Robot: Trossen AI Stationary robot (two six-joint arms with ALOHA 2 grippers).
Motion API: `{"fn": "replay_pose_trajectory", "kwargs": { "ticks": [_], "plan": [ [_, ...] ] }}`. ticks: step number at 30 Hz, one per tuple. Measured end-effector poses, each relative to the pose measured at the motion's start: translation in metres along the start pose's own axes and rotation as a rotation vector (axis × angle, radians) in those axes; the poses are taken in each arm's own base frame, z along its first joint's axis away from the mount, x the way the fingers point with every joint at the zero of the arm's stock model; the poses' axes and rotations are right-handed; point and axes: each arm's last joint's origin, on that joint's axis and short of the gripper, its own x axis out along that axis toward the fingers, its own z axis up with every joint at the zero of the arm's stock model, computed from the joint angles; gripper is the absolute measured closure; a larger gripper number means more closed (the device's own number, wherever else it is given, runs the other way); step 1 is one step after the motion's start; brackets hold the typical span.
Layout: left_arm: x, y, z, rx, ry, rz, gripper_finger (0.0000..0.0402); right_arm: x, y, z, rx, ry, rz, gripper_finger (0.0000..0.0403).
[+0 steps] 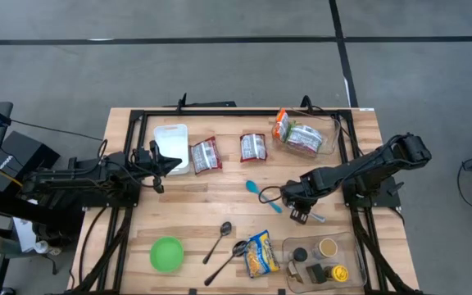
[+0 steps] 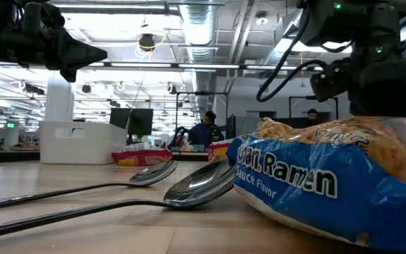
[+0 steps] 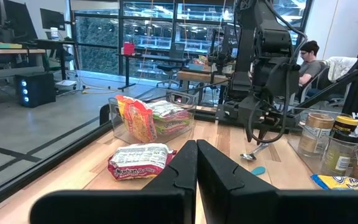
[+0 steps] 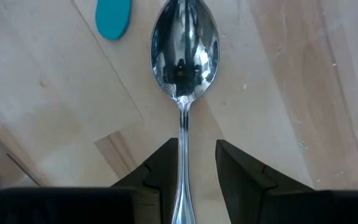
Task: Pick & Place Food Item
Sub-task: Put the silver spoon into the white bin
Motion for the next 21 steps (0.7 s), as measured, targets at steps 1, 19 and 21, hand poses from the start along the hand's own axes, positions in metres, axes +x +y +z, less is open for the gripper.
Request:
{"fn": "replay_pose_trajectory", "kwargs": {
  "ticks": [1,19,21],
  "plan": [
    [0.0,0.0,0.0,0.0,0.0,0.0,0.0399,0.0,0.0,0.0,0.0,0.0,0.0,0.0301],
    [0.0,0.0,0.0,0.0,0.0,0.0,0.0399,0.0005,0.0014,0.0014,-0.011,-0.018,0.015,0.0301],
    [0.0,0.0,0.0001,0.0,0.0,0.0,0.0399,0.0044,-0.0001,-0.0003,-0.009,-0.016,0.015,0.0301]
  ]
}}
